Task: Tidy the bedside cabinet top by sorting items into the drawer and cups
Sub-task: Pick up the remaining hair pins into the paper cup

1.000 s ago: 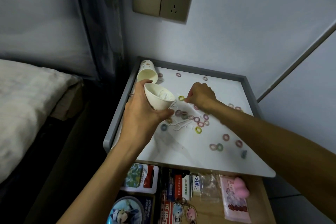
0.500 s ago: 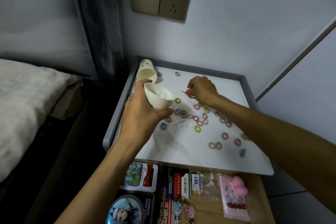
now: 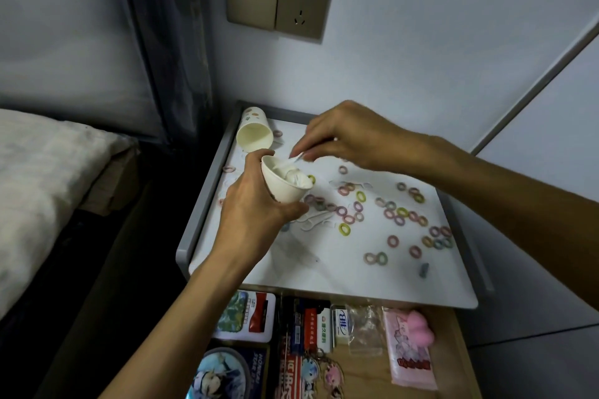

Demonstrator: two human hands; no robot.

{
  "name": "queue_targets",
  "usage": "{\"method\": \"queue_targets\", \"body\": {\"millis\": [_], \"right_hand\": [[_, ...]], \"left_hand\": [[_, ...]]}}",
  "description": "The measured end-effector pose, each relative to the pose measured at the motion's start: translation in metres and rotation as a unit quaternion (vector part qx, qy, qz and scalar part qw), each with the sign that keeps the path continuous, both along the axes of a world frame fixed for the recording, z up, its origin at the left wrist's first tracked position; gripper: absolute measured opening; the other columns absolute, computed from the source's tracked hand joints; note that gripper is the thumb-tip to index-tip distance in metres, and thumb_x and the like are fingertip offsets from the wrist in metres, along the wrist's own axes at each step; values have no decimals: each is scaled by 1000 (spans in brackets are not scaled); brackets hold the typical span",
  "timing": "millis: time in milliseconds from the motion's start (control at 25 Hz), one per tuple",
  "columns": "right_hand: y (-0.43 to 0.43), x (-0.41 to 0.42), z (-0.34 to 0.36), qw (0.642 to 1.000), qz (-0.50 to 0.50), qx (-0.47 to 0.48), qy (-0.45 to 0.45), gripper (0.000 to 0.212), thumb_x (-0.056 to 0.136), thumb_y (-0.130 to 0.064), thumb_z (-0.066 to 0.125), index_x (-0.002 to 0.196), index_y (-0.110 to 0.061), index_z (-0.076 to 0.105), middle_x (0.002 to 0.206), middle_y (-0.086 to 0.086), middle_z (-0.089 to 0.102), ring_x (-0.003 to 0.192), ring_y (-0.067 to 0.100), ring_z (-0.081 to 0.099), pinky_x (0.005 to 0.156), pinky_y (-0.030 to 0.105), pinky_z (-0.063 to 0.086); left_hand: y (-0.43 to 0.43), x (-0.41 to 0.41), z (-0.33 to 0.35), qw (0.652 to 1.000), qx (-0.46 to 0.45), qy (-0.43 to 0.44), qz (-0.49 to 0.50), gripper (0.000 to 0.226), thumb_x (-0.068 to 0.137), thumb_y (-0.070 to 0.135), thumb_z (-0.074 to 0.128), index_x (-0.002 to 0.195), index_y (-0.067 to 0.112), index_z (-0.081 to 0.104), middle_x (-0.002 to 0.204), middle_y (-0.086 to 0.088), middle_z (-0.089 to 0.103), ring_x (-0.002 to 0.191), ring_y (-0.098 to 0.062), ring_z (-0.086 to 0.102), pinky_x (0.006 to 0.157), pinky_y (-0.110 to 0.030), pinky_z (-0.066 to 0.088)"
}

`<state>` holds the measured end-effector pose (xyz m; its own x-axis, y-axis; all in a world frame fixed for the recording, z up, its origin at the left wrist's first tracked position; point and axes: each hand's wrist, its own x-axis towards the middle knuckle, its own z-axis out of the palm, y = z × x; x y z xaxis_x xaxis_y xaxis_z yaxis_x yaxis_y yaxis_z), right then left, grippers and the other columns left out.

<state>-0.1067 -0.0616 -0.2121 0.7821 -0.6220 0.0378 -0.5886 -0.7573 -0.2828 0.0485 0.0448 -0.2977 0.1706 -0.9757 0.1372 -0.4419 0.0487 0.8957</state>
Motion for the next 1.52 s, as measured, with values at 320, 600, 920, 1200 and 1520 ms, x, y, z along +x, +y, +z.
{"method": "queue_targets", "body": {"millis": [320, 600, 920, 1200, 1520], "right_hand": [[18, 0, -4, 968, -93, 163, -167, 22, 91, -11, 65, 112, -13, 67, 96, -2, 72, 76, 12, 70, 73, 24, 56], [-32, -81, -87, 945, -304, 82, 88, 22, 88, -13, 67, 109, -14, 71, 108, 5, 71, 95, 16, 64, 80, 20, 45], [-36, -86, -128, 933, -346, 37, 88, 13, 92, -18, 63, 99, -10, 70, 100, 9, 69, 88, 22, 62, 81, 34, 52], [-29, -66, -112, 943, -330, 46, 3, 13, 94, -19, 62, 105, -11, 64, 98, 5, 65, 87, 20, 61, 79, 30, 50], [-43, -24, -132, 931, -363, 46, 6, 23, 84, -24, 75, 103, -10, 71, 102, 11, 71, 93, 26, 66, 84, 36, 55]], "left_hand": [[2, -1, 5, 1000, -17, 15, 4, 83, 62, 25, 91, 128, 30, 41, 105, 10, 59, 88, -9, 60, 66, -23, 51], [2, 0, 5, 999, -35, 13, 7, 81, 62, 25, 90, 127, 30, 42, 108, 8, 59, 96, -17, 59, 76, -34, 54], [0, 1, 2, 999, -30, 16, 9, 80, 63, 23, 90, 127, 27, 42, 107, 7, 58, 93, -16, 59, 65, -16, 45], [-1, 4, 2, 999, -37, 29, 23, 80, 61, 23, 91, 126, 28, 44, 98, 15, 58, 92, -14, 59, 71, -27, 52], [0, 5, 7, 998, -31, 41, 23, 77, 64, 24, 89, 125, 29, 43, 94, 20, 54, 89, -5, 58, 68, -20, 51]]}}
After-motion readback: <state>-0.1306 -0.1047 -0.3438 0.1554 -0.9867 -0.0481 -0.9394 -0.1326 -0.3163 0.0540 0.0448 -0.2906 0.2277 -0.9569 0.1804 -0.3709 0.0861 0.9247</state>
